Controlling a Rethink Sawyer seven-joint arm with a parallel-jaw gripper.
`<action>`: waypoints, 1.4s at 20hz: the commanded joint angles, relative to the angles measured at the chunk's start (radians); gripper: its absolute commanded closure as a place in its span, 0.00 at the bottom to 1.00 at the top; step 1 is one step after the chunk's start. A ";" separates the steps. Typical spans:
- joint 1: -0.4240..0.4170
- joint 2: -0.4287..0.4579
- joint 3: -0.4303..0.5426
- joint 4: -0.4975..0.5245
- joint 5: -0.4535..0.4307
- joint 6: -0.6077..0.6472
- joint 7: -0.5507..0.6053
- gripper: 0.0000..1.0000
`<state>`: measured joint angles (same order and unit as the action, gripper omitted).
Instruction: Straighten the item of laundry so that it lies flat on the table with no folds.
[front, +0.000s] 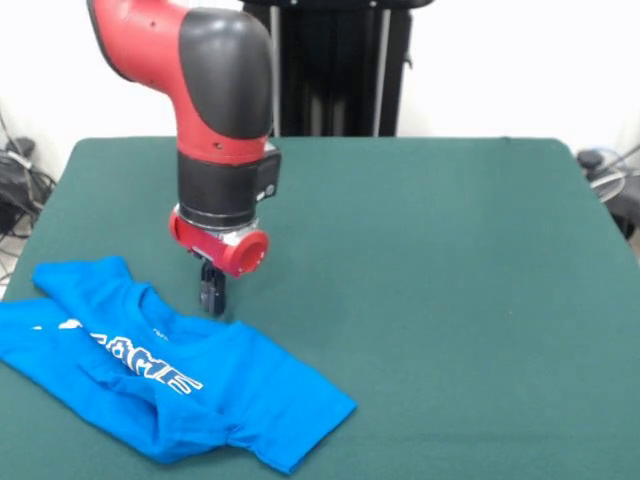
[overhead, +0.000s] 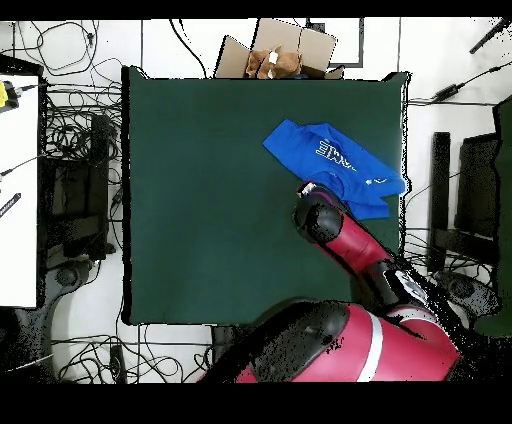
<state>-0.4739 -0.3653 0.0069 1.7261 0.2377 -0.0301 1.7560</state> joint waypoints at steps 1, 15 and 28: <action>0.084 0.036 0.142 0.107 0.133 0.070 0.341 1.00; 0.236 0.005 -0.093 0.087 0.171 0.150 0.179 1.00; 0.221 -0.109 -0.245 0.023 0.056 0.329 0.059 1.00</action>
<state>-0.2576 -0.4093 -0.1548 1.7483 0.3465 0.0999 1.7560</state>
